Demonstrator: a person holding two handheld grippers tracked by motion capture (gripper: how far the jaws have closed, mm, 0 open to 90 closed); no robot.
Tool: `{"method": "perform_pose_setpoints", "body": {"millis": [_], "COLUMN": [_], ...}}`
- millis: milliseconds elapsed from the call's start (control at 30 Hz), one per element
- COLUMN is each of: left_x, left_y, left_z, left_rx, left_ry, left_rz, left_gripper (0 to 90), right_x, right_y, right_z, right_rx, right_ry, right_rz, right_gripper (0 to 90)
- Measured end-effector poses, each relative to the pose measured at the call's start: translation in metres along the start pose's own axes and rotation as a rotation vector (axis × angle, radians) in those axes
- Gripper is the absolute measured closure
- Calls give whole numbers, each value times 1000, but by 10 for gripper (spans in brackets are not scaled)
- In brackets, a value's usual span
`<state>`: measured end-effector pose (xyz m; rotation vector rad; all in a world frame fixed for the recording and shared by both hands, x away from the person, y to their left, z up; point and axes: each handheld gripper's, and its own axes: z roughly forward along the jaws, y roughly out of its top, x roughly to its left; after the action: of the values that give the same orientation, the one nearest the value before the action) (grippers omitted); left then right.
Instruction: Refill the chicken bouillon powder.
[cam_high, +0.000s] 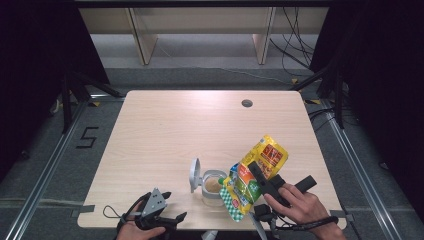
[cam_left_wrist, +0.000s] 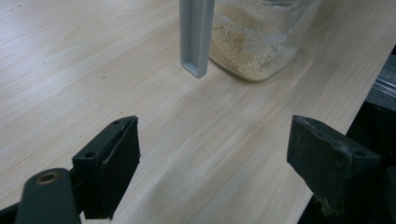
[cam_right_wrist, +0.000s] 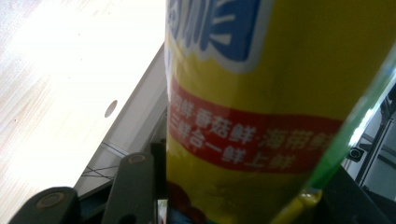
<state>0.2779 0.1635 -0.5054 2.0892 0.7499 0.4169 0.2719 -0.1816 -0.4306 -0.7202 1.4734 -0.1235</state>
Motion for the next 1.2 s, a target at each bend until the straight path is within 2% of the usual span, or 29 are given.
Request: {"method": "perform_pose_setpoints", "body": {"millis": [33, 67, 167, 200, 267, 300, 333, 367, 400, 467, 500, 533, 600, 633, 667, 700, 767, 867, 967, 1000, 1033, 1067, 1100, 1167, 1200], "left_x": [-2, -3, -3, 0, -1, -3, -2, -2, 0, -2, -4, -3, -2, -2, -3, -3, -1, -3, -2, -2, -3, -3, -2, -2, -2], "left_y": [-1, -1, -1, 0, -1, -2, -1, -1, 0, -1, -2, -2, -1, -1, -2, -2, -1, -2, -1, -1, -2, -2, -2, -1, -1], "left_z": [1, 1, 1, 0, 1, 1, 0, 1, 0, 1, 1, 1, 1, 0, 1, 1, 0, 1, 0, 0, 1, 1, 0, 0, 0], "left_rx": [-22, -7, -8, -1, -10, 4, 10, -7, -3, -10, -10, 5, -4, 8, 4, -5, 21, -1, 17, 8, 1, 1, 6, 17, 9], "left_ry": [-7, 1, -4, -3, -3, -9, -3, -1, 1, -2, -10, -2, 3, -3, -10, -4, 3, -4, -5, 0, -9, -9, 0, -3, 1], "left_rz": [-28, -34, -32, 0, -11, -39, -22, -30, -3, -13, -48, -27, -29, -14, -41, -31, -15, -35, -25, -18, -38, -38, -7, -26, -19], "left_gripper": [168, 168, 168, 168, 168, 168, 168, 168, 168, 168, 168, 167, 167, 167, 168, 168, 168, 168, 168, 167, 167, 167, 167, 168, 168], "right_x": [0, 0, 0, 0, 0, 0, 0, 0, 0, 0, 0, 0, 0, 0, 0, 1, 1, 1, 1, 1, 1, 1, 1, 1, 1], "right_y": [0, 0, 0, 0, 0, 0, -1, 0, 0, 0, 0, 0, 0, 0, 0, 0, 0, -1, -1, -1, -1, -1, -1, -1, -1], "right_z": [0, 0, 0, 0, 0, 0, 0, 0, 0, 0, 0, 0, 0, 0, 0, 0, 1, 0, 0, 0, 0, 0, 0, 1, 1], "right_rx": [-2, -2, -1, -1, -3, -2, -2, 0, 0, 0, -2, -2, -2, -3, -4, -4, -2, -4, -3, -4, -5, -5, -5, -5, -6], "right_ry": [-1, 0, 0, 0, 0, 1, 2, 0, 0, 1, -1, 0, 1, 0, 2, 2, 3, 2, 3, 3, 5, 4, 4, 5, 3], "right_rz": [1, 2, 2, 1, 0, 4, 6, 5, 3, 3, 2, 3, 3, 3, 4, 6, 8, 7, 7, 8, 10, 10, 10, 10, 10], "right_gripper": [568, 568, 569, 569, 568, 569, 569, 569, 569, 569, 569, 569, 569, 569, 569, 569, 570, 570, 570, 570, 570, 570, 571, 571, 571]}}
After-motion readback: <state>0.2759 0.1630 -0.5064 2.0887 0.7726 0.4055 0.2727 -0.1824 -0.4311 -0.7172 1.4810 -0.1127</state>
